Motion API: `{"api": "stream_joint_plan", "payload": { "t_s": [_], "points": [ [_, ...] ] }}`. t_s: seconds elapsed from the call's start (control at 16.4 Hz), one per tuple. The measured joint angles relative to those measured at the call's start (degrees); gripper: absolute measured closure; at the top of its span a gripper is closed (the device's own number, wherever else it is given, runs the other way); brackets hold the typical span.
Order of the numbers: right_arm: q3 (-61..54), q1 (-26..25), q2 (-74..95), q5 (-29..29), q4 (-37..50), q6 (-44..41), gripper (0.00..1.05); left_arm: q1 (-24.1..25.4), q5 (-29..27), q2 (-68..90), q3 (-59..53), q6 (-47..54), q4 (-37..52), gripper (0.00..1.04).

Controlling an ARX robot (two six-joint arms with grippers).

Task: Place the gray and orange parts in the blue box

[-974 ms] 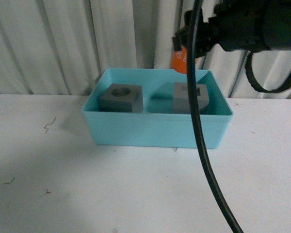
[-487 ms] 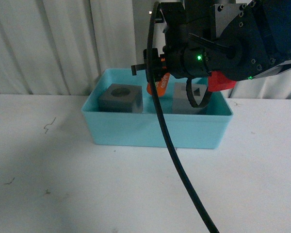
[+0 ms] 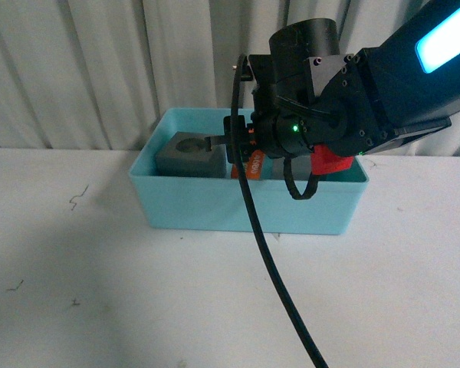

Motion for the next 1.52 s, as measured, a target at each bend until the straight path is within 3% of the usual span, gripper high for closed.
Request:
{"api": "stream_joint_plan", "payload": {
  "t_s": [0.24,0.37,0.61,0.85,1.1,1.16,1.28,1.34,1.4,1.46,1.52],
  "points": [
    [1.4,0.0,2.1,0.9,-1.8,1.7,0.57,0.0,0.0,0.0,0.0,0.0,0.0,0.07],
    [1.4,0.0,2.7,0.9,-2.0,1.9,0.35,0.0,0.0,0.0,0.0,0.0,0.0,0.07],
    [0.0,-0.1,1.8,0.8,0.9,2.4,0.04,0.0,0.0,0.0,0.0,0.0,0.0,0.07],
    [-8.2,-0.7,-6.8,0.5,6.0,2.1,0.06,0.0,0.0,0.0,0.0,0.0,0.0,0.07],
    [-28.2,-3.3,-32.2,1.4,13.1,0.7,0.06,0.0,0.0,0.0,0.0,0.0,0.0,0.07],
    [-37.7,-4.8,-43.1,3.3,12.9,0.3,0.06,0.0,0.0,0.0,0.0,0.0,0.0,0.07],
    [-54.1,-7.3,-62.3,8.7,3.3,1.0,0.06,0.0,0.0,0.0,0.0,0.0,0.0,0.07],
    [-64.1,-5.4,-76.8,14.1,-6.5,4.1,0.06,0.0,0.0,0.0,0.0,0.0,0.0,0.07],
    [-70.3,0.5,-89.0,19.8,-16.5,9.2,0.06,0.0,0.0,0.0,0.0,0.0,0.0,0.07],
    [-73.2,9.7,-96.5,26.2,-25.7,15.4,0.06,0.0,0.0,0.0,0.0,0.0,0.0,0.07],
    [-73.1,16.0,-96.5,30.5,-28.0,19.5,0.06,0.0,0.0,0.0,0.0,0.0,0.0,0.07]
  ]
}}
